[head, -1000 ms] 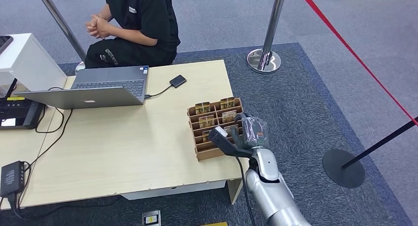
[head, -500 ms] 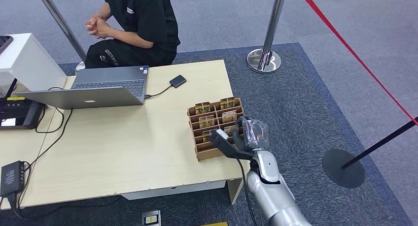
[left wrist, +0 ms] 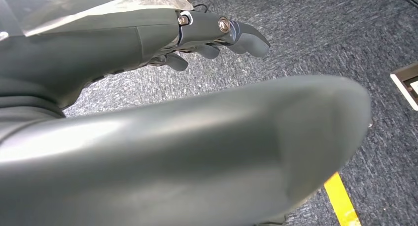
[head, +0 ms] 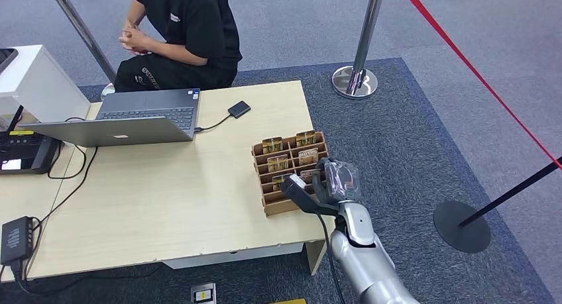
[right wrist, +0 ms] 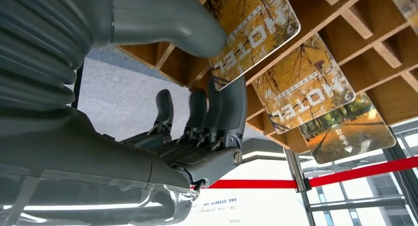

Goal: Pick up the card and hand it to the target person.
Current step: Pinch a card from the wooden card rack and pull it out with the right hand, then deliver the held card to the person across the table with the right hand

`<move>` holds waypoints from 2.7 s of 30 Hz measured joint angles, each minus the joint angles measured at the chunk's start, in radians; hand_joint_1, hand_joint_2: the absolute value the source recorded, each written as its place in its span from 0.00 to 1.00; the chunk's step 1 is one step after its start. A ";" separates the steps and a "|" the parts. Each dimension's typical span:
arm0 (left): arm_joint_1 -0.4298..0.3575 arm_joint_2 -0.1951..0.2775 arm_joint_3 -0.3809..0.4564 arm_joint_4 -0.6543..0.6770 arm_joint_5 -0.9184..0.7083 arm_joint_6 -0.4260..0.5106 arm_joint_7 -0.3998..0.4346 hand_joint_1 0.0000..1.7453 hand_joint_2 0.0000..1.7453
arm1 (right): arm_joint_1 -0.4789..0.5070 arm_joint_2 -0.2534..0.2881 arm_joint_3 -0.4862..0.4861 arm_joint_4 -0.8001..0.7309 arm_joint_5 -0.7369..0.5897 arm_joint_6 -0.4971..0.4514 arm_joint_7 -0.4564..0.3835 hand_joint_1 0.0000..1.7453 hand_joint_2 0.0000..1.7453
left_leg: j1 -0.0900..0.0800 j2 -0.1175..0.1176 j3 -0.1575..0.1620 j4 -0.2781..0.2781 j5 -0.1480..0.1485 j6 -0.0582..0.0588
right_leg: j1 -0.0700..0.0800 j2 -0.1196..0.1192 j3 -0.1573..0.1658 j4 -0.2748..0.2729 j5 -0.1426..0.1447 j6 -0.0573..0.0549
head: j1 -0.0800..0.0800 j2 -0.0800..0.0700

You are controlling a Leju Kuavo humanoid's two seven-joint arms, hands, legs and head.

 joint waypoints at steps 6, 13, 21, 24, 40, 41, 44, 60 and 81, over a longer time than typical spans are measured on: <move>0.000 0.000 0.000 0.000 0.000 0.001 0.001 0.00 0.00 | -0.004 0.003 0.001 0.005 -0.012 0.000 -0.011 0.75 1.00 | 0.000 0.000 0.000 0.000 0.000 0.000 | 0.000 0.000 0.000 0.000 0.000 0.000 | 0.000 0.000; 0.000 0.000 0.000 0.000 0.000 0.002 0.004 0.00 0.00 | -0.005 0.004 0.001 0.009 -0.030 -0.005 -0.027 0.78 1.00 | 0.000 0.000 0.000 0.000 0.000 0.000 | 0.000 0.000 0.000 0.000 0.000 0.000 | 0.000 0.000; 0.000 0.000 0.000 0.000 0.000 0.006 0.011 0.00 0.00 | -0.005 0.008 0.000 0.009 -0.046 -0.005 -0.032 0.80 1.00 | 0.000 0.000 0.000 0.000 0.000 0.000 | 0.000 0.000 0.000 0.000 0.000 0.000 | 0.000 0.000; 0.000 0.000 0.000 0.000 0.000 0.006 0.012 0.00 0.00 | -0.006 0.008 0.000 0.009 -0.056 -0.004 -0.041 0.80 1.00 | 0.000 0.000 0.000 0.000 0.000 0.000 | 0.000 0.000 0.000 0.000 0.000 0.000 | 0.000 0.000; 0.000 0.000 0.000 0.000 -0.003 0.006 0.012 0.00 0.00 | -0.026 -0.002 -0.004 -0.034 -0.156 0.077 -0.130 0.81 1.00 | 0.000 0.000 0.000 0.000 0.000 0.000 | 0.000 0.000 0.000 0.000 0.000 0.000 | 0.000 0.000; 0.000 0.000 0.000 0.000 -0.003 0.006 0.012 0.00 0.00 | -0.028 -0.003 -0.004 -0.040 -0.162 0.083 -0.134 0.80 1.00 | 0.000 0.000 0.000 0.000 0.000 0.000 | 0.000 0.000 0.000 0.000 0.000 0.000 | 0.000 0.000; 0.000 0.000 0.000 0.000 -0.003 0.006 0.012 0.00 0.00 | -0.033 -0.003 -0.003 -0.061 -0.185 0.108 -0.146 0.80 1.00 | 0.000 0.000 0.000 0.000 0.000 0.000 | 0.000 0.000 0.000 0.000 0.000 0.000 | 0.000 0.000; 0.000 0.000 0.000 0.000 -0.015 0.006 0.020 0.00 0.00 | -0.053 -0.021 0.002 -0.141 -0.326 0.165 -0.208 0.82 1.00 | 0.000 0.000 0.000 0.000 0.000 0.000 | 0.000 0.000 0.000 0.000 0.000 0.000 | 0.000 0.000; -0.003 0.000 -0.026 0.000 -0.052 0.000 0.030 0.00 0.00 | -0.245 0.047 0.072 -0.081 -0.359 0.171 -0.198 0.82 1.00 | 0.000 0.000 0.000 0.000 0.001 -0.001 | 0.000 0.000 -0.001 0.001 0.001 -0.001 | 0.000 0.000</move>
